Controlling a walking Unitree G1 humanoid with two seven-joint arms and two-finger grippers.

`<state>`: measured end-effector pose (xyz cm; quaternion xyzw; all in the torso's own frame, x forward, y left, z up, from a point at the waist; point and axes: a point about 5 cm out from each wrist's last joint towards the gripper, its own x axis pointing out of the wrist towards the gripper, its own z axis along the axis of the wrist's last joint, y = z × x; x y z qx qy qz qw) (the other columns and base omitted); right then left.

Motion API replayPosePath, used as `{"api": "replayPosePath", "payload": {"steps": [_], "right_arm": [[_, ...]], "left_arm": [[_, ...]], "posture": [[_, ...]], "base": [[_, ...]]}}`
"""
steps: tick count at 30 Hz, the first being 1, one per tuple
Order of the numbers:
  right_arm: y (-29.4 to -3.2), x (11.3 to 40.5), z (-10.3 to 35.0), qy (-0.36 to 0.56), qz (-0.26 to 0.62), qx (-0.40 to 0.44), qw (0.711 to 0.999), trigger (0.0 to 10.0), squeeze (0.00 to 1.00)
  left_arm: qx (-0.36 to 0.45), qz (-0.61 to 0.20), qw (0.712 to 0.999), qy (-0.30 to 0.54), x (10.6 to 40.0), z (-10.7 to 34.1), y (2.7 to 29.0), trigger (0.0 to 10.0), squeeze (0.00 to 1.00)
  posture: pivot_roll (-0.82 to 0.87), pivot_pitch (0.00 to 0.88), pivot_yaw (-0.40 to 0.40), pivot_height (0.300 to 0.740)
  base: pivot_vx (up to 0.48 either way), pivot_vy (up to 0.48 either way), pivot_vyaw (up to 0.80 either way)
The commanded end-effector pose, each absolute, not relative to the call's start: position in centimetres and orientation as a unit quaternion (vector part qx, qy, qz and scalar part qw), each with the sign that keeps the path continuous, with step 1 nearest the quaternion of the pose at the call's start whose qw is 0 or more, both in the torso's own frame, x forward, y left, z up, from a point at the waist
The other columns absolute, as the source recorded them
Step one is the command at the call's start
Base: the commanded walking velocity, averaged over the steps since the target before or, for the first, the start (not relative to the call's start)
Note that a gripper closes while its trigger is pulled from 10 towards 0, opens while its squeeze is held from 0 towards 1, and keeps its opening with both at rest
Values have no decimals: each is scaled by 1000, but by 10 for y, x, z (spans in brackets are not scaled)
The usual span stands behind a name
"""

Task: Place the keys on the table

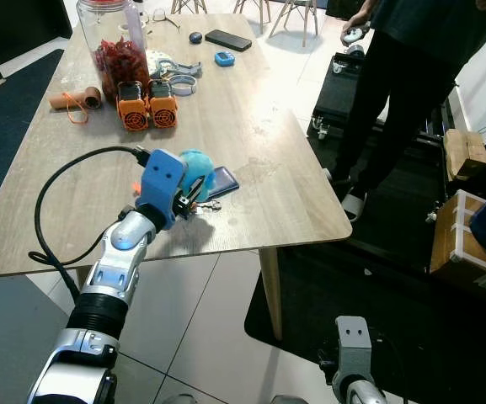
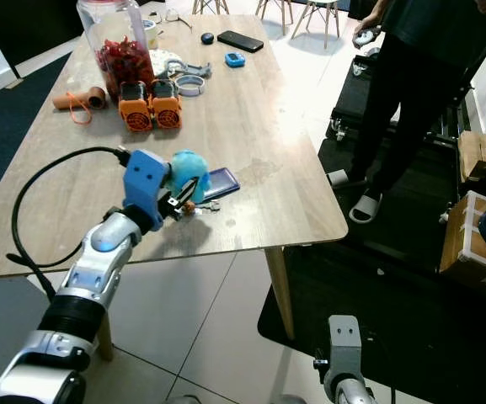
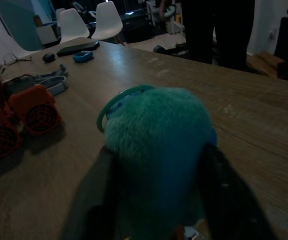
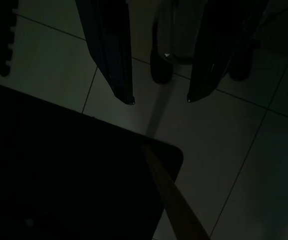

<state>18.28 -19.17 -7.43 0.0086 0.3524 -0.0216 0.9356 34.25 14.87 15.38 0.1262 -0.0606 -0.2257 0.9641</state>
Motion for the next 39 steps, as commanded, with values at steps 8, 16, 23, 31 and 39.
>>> {"api": "replayPosePath", "payload": {"steps": [8,16,23,31,39], "right_arm": [[-193,178,-76,357,-23,8,934,10000,0],[-193,177,-77,358,-22,8,933,10000,0],[-193,177,-77,359,-22,8,933,10000,0],[-194,178,-76,358,-22,9,933,10000,0],[-193,178,-77,359,-20,9,933,10000,0]], "left_arm": [[115,-203,971,-53,345,152,170,10000,1000],[109,-199,972,-54,344,151,172,10000,0],[59,-221,972,-57,343,152,191,10000,0],[-144,-489,860,7,293,141,201,10000,0],[-105,-529,839,75,270,115,207,10000,0]], "posture": [[28,62,-35,740],[24,66,-37,740],[26,69,-39,740],[31,76,-42,740],[35,79,-49,740]], "base": [[0,0,0],[0,0,0],[0,0,0],[0,0,0],[0,0,0]]}}
